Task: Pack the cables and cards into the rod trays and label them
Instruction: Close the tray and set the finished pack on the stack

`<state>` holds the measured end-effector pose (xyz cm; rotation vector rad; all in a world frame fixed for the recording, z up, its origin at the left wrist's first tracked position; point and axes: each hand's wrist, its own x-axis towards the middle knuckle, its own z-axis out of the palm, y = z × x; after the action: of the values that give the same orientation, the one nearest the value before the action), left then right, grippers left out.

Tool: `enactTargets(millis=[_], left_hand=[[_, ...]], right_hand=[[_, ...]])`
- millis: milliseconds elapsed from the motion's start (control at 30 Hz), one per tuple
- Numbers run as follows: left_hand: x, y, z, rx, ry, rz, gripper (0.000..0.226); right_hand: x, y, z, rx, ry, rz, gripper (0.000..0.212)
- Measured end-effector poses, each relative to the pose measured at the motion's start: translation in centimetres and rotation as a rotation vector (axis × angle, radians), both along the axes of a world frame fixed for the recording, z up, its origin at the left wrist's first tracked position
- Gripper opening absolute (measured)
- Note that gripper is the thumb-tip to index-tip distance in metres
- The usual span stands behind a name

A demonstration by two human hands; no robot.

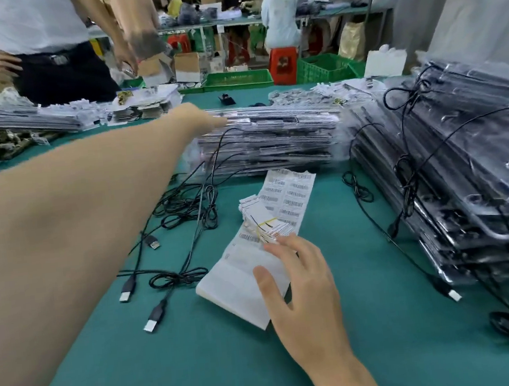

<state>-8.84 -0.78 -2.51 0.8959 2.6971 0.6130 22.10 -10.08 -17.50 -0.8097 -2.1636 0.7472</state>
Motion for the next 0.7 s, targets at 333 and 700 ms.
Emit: enactTargets(millis=[333,700], left_hand=[[-1.3,0.4,1.8,0.166,-0.453,0.055,0.106],[1.1,-3.5,2.8,0.827,-1.01,0.195,0.031]], right_hand=[[-0.2,0.1,0.2,-0.014,0.024,0.003,0.049],[0.0,0.0,0.5,-0.039,0.031,0.011,0.048]])
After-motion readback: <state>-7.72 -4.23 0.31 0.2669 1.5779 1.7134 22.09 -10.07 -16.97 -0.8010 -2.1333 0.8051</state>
